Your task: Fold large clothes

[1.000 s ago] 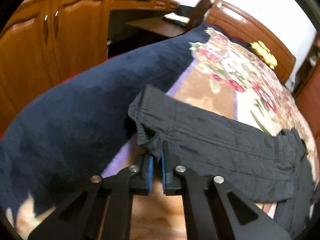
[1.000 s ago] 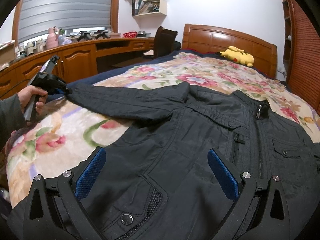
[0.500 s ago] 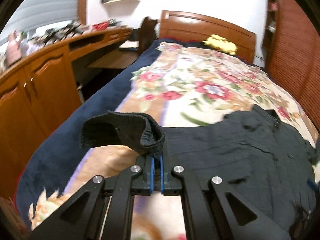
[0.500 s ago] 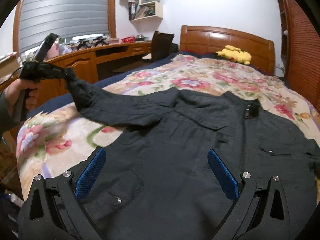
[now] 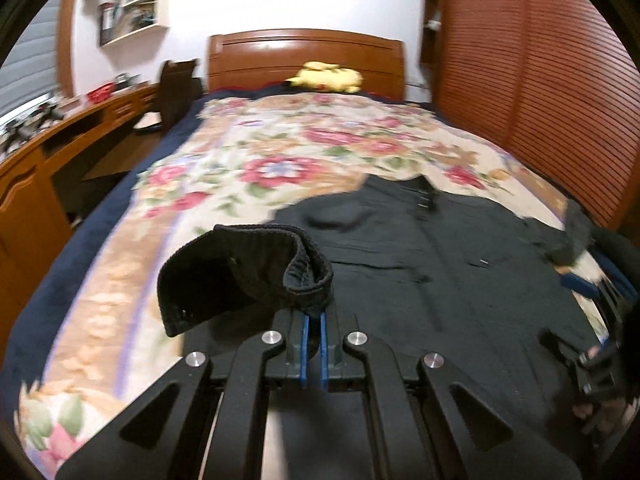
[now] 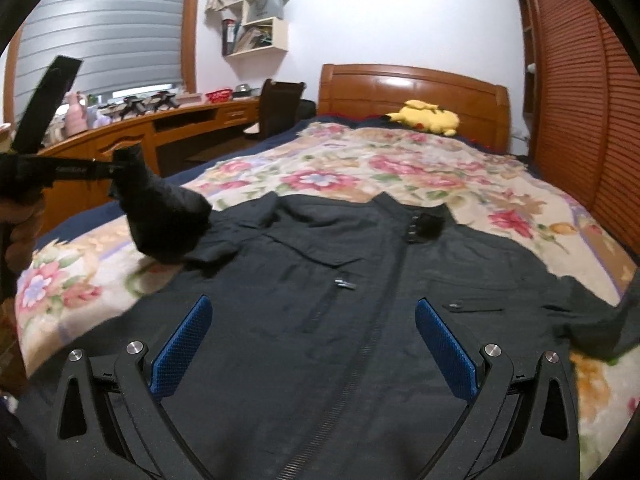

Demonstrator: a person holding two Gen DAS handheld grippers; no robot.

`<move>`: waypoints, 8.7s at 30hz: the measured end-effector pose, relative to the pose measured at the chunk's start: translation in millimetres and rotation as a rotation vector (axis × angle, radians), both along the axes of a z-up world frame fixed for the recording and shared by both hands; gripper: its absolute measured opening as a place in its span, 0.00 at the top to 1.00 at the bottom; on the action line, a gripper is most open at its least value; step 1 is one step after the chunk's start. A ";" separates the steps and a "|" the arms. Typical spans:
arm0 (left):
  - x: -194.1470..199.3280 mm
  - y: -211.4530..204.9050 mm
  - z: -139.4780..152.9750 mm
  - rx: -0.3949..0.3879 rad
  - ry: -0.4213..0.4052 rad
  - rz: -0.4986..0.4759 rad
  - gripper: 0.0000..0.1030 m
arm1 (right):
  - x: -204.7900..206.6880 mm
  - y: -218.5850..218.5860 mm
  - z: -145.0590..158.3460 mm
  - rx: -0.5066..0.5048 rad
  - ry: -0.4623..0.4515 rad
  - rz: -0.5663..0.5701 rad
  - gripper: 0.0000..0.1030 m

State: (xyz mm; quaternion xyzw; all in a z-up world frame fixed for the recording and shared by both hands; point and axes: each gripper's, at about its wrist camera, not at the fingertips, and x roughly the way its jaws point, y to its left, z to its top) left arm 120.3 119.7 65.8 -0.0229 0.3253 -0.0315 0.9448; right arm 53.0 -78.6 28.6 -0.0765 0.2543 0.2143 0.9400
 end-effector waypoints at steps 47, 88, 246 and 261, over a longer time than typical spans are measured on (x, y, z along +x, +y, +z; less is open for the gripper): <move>-145.8 27.5 -68.5 0.019 0.009 0.122 0.46 | -17.8 97.3 -39.9 -0.026 0.143 0.338 0.22; -104.5 -80.9 -41.1 0.057 -0.086 -0.036 0.46 | 7.9 -49.5 -8.0 0.091 0.115 0.115 1.00; -52.2 -140.5 -85.5 0.017 -0.040 -0.160 0.46 | 180.2 -376.4 -42.2 -0.055 0.333 -0.733 0.54; -58.0 -138.1 -82.9 0.012 -0.061 -0.159 0.46 | 124.5 -305.3 47.5 -0.112 0.055 -0.508 0.97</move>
